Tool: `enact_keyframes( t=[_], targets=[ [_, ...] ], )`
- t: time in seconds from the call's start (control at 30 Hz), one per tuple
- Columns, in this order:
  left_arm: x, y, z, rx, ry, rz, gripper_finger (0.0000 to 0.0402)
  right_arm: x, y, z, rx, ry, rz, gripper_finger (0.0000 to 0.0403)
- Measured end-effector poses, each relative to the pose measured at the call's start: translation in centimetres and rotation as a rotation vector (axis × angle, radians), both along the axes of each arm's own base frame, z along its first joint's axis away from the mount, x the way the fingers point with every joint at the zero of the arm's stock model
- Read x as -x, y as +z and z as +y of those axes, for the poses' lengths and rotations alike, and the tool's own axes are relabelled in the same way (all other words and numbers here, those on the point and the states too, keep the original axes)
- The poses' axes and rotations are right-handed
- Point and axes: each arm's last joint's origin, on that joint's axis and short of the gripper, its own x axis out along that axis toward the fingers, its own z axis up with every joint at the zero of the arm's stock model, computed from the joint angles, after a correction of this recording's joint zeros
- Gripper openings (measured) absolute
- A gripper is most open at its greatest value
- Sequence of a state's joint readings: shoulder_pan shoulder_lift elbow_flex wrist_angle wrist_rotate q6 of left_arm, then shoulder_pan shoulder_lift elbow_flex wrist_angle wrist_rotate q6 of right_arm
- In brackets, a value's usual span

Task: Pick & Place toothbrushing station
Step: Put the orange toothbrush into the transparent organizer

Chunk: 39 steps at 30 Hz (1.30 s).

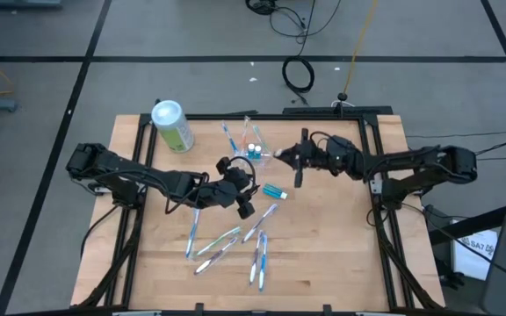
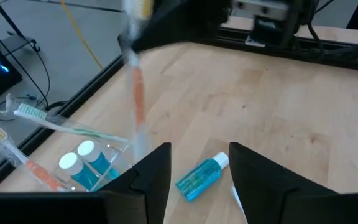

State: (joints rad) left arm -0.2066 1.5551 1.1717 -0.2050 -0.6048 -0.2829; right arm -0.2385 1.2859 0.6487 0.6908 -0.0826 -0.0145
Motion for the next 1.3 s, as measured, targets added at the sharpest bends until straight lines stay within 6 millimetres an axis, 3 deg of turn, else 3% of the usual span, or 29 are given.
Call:
enact_keyframes(
  t=[0.33, 0.83, 1.3],
  targets=[
    [-0.1, 0.0, 0.8, 0.001, 0.023, 0.000, 0.0168, 0.7, -0.1, -3.1, -0.021, -0.119, 0.078, 0.0006],
    [-0.2, 0.0, 1.5, 0.004, 0.045, -0.002, 0.0168, 1.6, 0.2, -5.9, -0.044, -0.177, 0.125, 0.0005],
    [-0.2, 0.0, 1.7, 0.002, 0.050, -0.002, 0.0168, 1.8, -0.9, -6.8, -0.089, -0.187, 0.193, 0.0005]
  ],
)
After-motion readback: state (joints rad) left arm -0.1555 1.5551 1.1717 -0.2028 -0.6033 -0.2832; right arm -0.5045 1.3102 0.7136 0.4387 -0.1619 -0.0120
